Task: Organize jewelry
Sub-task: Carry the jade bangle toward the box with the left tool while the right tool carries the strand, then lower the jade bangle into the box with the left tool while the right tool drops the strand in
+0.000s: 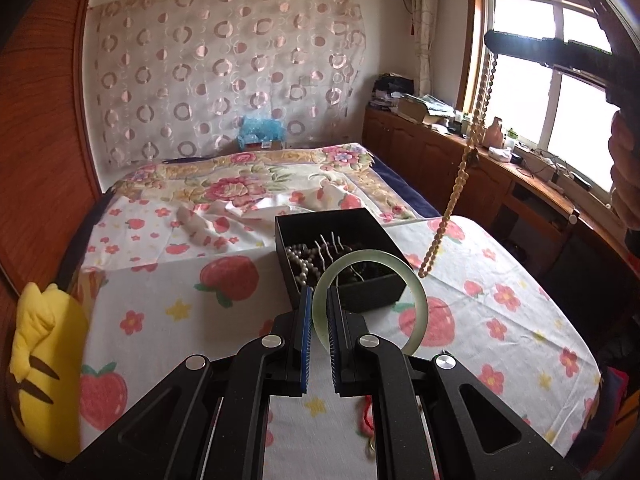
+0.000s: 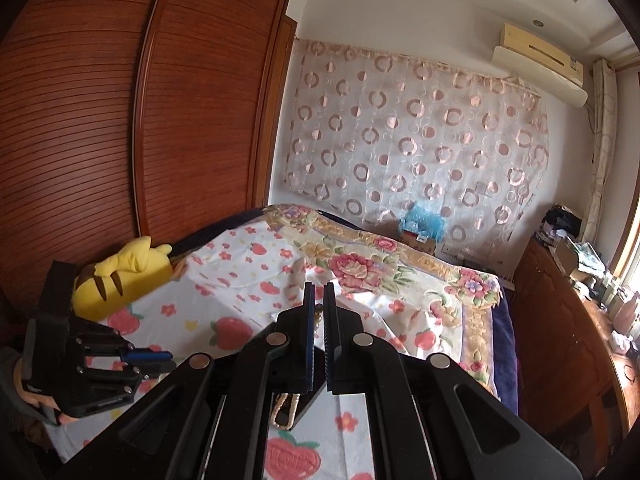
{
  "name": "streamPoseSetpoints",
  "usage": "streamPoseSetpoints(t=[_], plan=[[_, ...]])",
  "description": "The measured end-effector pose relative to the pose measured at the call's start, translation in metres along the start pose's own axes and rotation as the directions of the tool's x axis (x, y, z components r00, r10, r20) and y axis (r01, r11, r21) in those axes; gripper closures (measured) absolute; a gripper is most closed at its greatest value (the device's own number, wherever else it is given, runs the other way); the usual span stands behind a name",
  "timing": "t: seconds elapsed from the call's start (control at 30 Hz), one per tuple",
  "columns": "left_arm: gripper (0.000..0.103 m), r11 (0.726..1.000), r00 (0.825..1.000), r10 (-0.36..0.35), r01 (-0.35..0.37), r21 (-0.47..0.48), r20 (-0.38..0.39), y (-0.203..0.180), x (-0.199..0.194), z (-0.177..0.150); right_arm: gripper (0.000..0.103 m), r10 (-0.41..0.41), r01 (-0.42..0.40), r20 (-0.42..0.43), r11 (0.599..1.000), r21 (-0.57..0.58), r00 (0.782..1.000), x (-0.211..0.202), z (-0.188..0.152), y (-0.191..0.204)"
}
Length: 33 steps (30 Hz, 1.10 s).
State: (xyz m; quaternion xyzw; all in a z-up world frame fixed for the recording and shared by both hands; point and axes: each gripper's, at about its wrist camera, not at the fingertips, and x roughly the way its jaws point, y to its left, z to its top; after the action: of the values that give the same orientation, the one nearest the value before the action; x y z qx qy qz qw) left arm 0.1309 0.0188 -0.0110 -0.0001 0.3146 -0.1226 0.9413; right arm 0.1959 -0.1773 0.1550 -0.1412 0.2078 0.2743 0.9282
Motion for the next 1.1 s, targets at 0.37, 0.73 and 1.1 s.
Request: streamPoseSetpoints(t=[0.37, 0.73, 1.1], plan=[[0.096, 1.000, 1.000, -0.001, 0.001, -0.007, -0.001, 0.008, 0.022, 0.017, 0.098, 0.062, -0.062, -0.027, 0.998, 0.017, 0.998, 0.039, -0.005, -0.004], [0.096, 1.000, 0.999, 0.009, -0.009, 0.006, -0.033, 0.009, 0.058, 0.034, 0.098, 0.132, -0.121, -0.175, 0.990, 0.072, 0.976, 0.105, -0.058, -0.002], [0.096, 1.000, 0.998, 0.020, -0.019, 0.008, -0.067, 0.010, 0.091, 0.039, 0.097, 0.185, -0.159, -0.265, 0.980, 0.115, 0.946, 0.147, -0.103, 0.001]])
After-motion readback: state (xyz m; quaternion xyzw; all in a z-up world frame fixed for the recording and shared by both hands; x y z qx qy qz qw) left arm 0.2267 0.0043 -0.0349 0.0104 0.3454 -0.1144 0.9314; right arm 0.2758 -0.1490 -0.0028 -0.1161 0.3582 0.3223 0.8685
